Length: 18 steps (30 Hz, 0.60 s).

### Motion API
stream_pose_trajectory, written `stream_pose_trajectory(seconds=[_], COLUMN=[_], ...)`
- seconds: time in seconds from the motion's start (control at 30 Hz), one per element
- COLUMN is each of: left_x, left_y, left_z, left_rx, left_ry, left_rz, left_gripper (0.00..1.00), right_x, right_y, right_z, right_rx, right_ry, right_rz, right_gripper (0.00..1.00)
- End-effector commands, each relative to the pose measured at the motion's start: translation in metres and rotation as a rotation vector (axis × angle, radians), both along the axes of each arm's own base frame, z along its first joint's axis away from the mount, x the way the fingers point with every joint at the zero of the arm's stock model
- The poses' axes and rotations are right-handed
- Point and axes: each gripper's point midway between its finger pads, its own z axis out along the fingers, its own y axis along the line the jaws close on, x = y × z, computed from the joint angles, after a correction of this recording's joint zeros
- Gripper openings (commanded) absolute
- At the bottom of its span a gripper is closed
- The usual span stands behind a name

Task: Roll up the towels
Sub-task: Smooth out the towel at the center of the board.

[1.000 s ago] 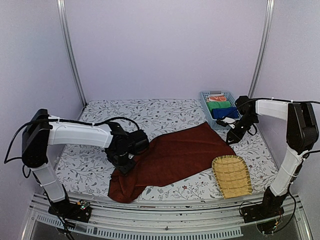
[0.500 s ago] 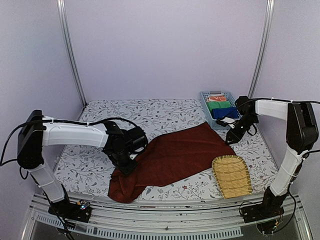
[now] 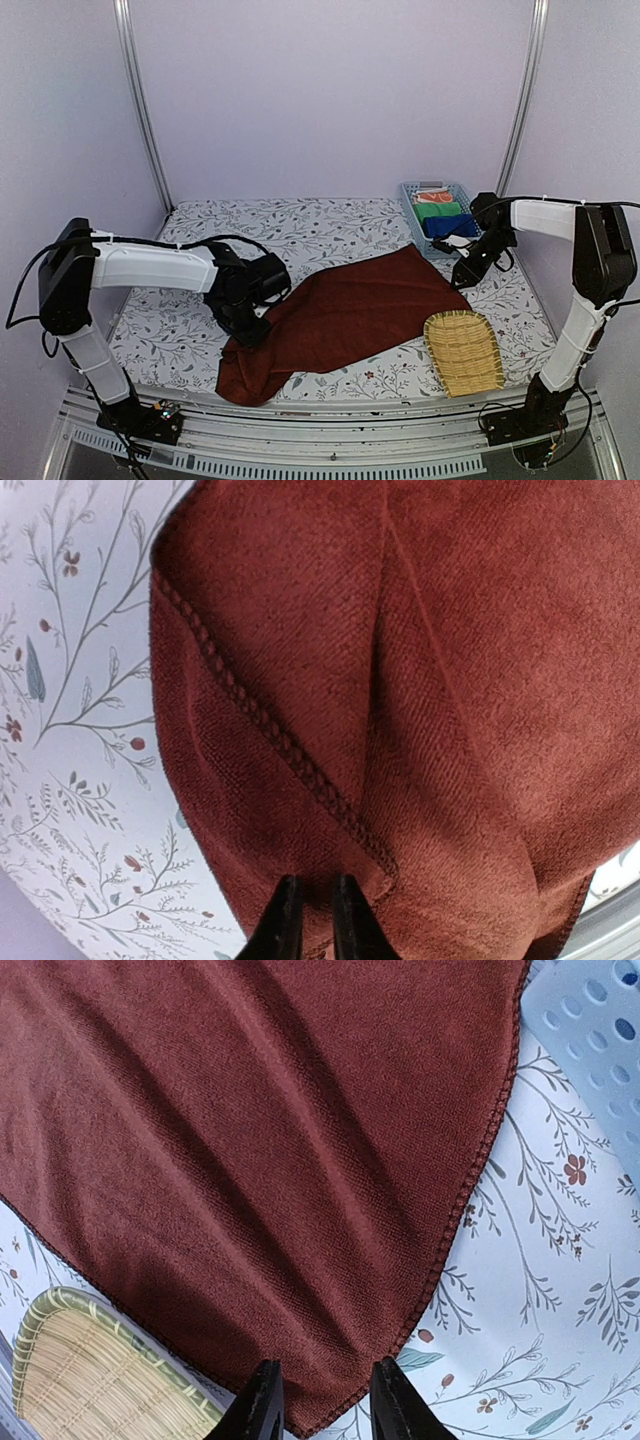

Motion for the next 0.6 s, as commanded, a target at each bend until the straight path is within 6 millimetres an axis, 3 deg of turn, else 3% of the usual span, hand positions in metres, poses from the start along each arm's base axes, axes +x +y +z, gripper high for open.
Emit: stream_pose_trajectory(seconds=[0.0,0.2,0.43,0.57], left_x=[0.003,-0.002,0.001,0.010], left_y=[0.007,-0.002,0.001,0.008], left_z=[-0.002,-0.005,-0.004,0.010], left_rx=[-0.006,-0.061,-0.050,-0.058], left_ry=[0.007,0.052,0.044,0.009], left_rz=[0.023,0.019,0.028,0.049], left_gripper=[0.13,0.26,0.01,0.00], right_x=[-0.003,-0.004,-0.005,-0.004], right_y=[0.003,0.003,0.003,0.004], right_z=[-0.008,-0.009,-0.009,-0.009], right_rx=[0.020,0.022,0.024,0.025], right_ry=[0.027,0.031,0.033,0.033], right_rz=[-0.006,-0.006,-0.007,-0.006], right_gripper=[0.33,0.33,0.32,0.32])
